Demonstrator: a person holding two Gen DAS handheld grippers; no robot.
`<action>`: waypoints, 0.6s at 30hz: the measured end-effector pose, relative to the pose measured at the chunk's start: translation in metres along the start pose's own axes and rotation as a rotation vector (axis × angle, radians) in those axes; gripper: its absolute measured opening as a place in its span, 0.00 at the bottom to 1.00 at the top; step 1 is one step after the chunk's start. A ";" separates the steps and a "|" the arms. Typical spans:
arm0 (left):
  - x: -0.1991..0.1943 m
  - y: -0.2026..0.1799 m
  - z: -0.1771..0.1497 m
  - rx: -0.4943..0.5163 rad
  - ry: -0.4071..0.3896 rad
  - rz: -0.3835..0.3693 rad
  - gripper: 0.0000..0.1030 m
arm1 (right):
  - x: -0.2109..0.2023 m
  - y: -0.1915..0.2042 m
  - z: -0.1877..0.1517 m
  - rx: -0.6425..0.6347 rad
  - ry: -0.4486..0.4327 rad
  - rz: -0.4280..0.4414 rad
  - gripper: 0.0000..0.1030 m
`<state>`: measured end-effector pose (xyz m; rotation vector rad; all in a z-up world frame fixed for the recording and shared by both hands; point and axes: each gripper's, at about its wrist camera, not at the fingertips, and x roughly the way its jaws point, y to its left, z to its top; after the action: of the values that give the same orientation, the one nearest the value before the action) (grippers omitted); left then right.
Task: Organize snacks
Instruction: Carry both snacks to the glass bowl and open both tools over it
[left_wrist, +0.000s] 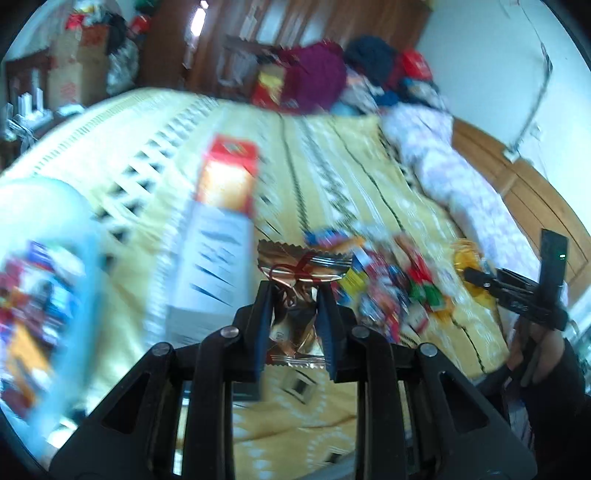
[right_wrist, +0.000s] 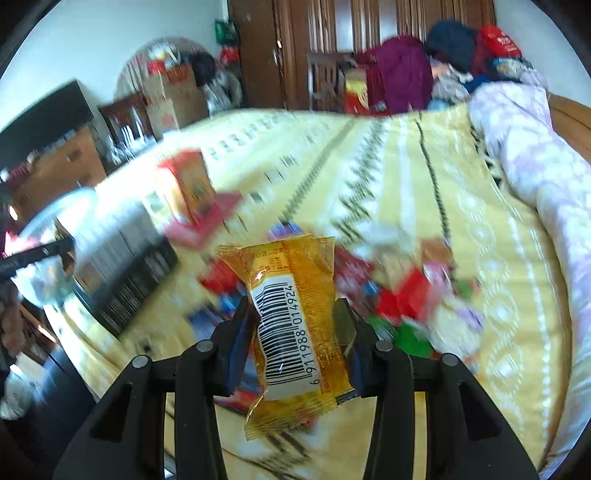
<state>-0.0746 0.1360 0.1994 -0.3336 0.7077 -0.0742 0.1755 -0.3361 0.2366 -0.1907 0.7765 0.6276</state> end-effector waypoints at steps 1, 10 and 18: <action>-0.012 0.009 0.005 -0.005 -0.030 0.018 0.24 | -0.003 0.010 0.010 0.007 -0.024 0.018 0.46; -0.091 0.110 0.021 -0.160 -0.174 0.191 0.24 | 0.010 0.148 0.101 -0.071 -0.114 0.288 0.46; -0.114 0.198 0.017 -0.326 -0.174 0.343 0.24 | 0.045 0.319 0.137 -0.225 -0.080 0.521 0.46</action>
<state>-0.1588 0.3477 0.2186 -0.5184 0.5944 0.3953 0.0920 -0.0067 0.3221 -0.1677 0.6788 1.2115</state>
